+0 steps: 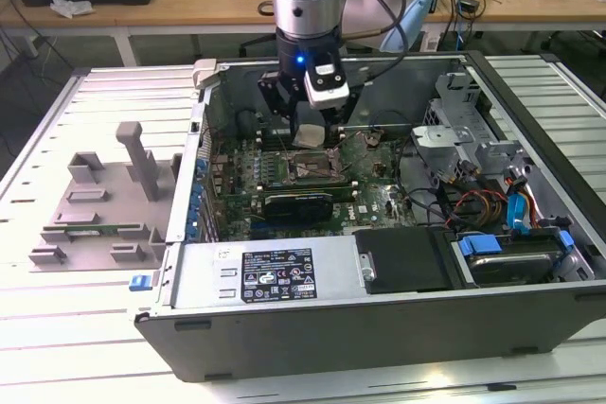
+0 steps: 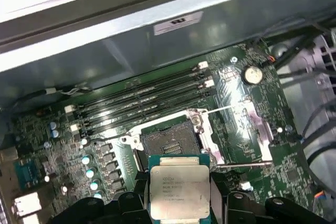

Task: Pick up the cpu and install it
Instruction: 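Place the cpu into insertion slot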

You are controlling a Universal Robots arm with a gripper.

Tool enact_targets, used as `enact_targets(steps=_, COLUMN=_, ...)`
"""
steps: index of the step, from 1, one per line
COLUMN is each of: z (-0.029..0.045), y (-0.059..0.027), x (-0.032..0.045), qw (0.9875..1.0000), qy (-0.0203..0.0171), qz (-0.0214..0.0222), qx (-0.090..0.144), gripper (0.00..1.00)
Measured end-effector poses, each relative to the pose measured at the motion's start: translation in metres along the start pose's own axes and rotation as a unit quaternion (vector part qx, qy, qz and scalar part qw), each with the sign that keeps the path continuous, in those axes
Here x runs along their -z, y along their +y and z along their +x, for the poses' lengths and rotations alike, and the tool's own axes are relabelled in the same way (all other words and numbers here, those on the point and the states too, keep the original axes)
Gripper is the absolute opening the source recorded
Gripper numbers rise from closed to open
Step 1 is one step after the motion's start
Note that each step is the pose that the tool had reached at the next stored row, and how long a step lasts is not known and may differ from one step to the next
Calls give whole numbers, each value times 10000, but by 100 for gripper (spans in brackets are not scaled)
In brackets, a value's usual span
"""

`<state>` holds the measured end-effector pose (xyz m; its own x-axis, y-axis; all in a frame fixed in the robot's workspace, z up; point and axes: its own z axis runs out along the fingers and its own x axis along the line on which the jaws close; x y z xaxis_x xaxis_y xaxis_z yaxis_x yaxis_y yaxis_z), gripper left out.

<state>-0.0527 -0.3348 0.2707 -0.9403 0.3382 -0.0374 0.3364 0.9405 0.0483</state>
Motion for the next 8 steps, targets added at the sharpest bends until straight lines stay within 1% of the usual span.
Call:
enact_targets(steps=3, z=0, y=0, x=0, qw=9996, qy=-14, qz=11, qx=-294, gripper=55)
enact_targets(steps=5, z=0, y=0, x=0, qw=9991, qy=-20, qz=16, qx=-422, gripper=55)
enact_targets(steps=7, z=0, y=0, x=0, qw=9977, qy=-33, qz=26, qx=-674, gripper=55)
enact_targets(steps=8, z=0, y=0, x=0, qw=9972, qy=-36, qz=28, qx=-741, gripper=55)
